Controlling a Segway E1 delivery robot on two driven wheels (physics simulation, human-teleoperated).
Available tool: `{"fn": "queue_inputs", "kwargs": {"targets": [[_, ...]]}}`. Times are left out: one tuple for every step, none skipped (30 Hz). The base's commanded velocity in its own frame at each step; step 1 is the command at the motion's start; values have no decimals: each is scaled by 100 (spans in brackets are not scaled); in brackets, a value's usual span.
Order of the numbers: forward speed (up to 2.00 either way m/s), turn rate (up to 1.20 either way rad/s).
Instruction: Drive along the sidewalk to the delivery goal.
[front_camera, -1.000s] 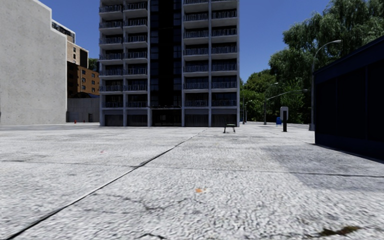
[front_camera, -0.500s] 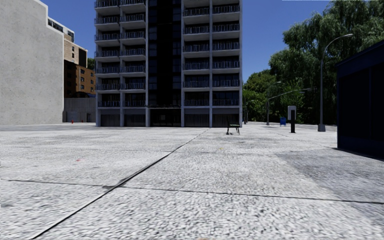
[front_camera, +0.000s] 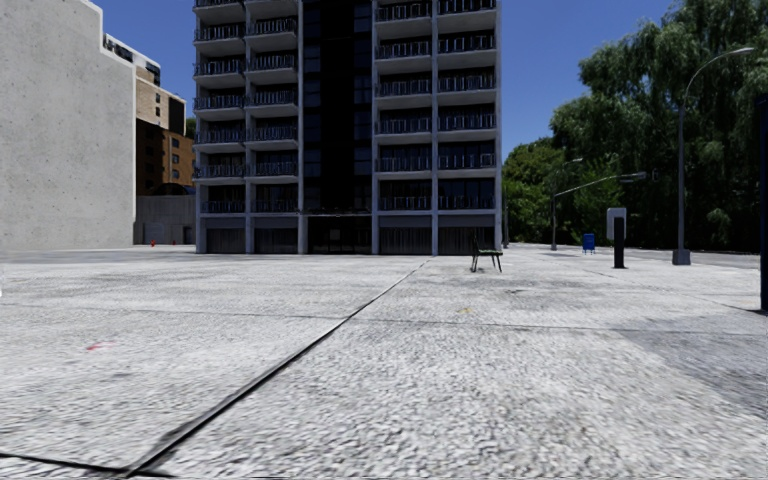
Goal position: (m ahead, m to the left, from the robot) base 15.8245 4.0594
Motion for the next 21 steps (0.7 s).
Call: {"fn": "queue_inputs", "kwargs": {"targets": [[200,36],[200,36],[200,36],[200,36],[200,37],[200,37],[200,37],[200,37],[200,37],[200,37],[200,37],[200,37],[200,37],[200,37],[200,37],[200,37],[200,37],[200,37],[200,37],[200,37],[200,37]]}}
